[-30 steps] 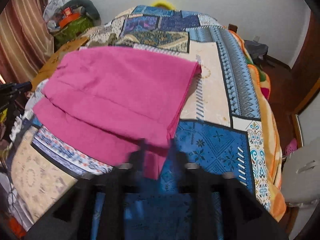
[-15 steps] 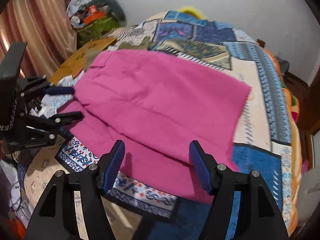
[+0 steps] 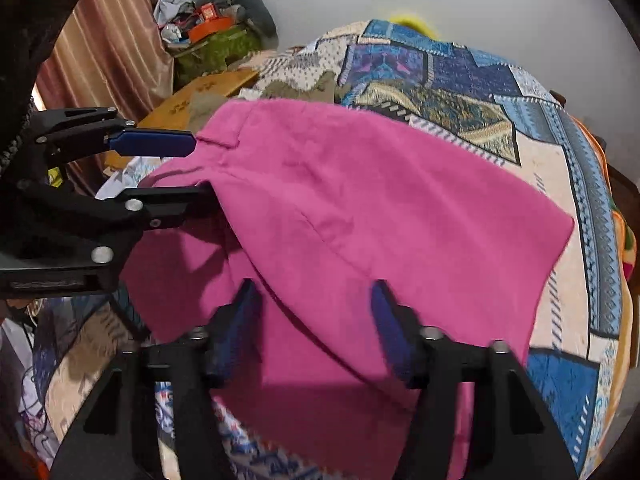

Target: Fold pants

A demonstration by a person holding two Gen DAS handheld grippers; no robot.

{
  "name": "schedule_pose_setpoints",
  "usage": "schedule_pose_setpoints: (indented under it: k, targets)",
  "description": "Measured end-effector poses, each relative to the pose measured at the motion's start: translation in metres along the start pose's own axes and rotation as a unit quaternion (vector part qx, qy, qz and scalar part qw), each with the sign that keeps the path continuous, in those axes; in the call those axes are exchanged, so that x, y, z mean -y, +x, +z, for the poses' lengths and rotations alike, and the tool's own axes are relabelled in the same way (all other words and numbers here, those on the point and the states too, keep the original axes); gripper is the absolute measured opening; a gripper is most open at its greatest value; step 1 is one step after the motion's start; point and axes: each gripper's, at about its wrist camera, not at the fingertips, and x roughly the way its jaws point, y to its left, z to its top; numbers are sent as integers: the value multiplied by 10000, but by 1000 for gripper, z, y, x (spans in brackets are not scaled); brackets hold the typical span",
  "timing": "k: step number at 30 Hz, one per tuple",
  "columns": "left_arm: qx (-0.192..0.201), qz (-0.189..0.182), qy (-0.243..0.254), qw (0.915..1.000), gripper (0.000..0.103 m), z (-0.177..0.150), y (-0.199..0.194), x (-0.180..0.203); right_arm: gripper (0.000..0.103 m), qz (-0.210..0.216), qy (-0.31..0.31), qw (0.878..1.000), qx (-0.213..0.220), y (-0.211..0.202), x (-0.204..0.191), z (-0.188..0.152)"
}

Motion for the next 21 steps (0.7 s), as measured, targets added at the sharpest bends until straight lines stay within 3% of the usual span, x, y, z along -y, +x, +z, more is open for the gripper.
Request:
schedule_pose_setpoints:
  k: [1,3,8,11,12,13,16,21]
  targets:
    - [-16,-72,18,10000,53,-1,0,1,24,10,49,10000,17,0,1,2]
    - [-85,-234,30,9997,53,-3,1,4,9,80,184,9998,77,0,6,6]
    - [-219,-305,224,9990,54,-12,8,17,6,291,650,9967,401,-12,16,11]
    - [-260,-26,344,9991,54,-15,14,24,5,282,659,9964,457,-18,15,13]
    - [-262,97,349,9990,52,-15,15,25,5,282,625,9966,462,-20,14,13]
    - [-247,197,324,9990,41,-14,16,24,5,286,582,9968,463,-21,12,13]
    - [-151,34,309,9994,27,-15,11,20,5,295,452,9974,468,-28,6,11]
    - [5,-112,377,9992,22,-24,-6,18,5,257,237,9984,434,-36,-3,2]
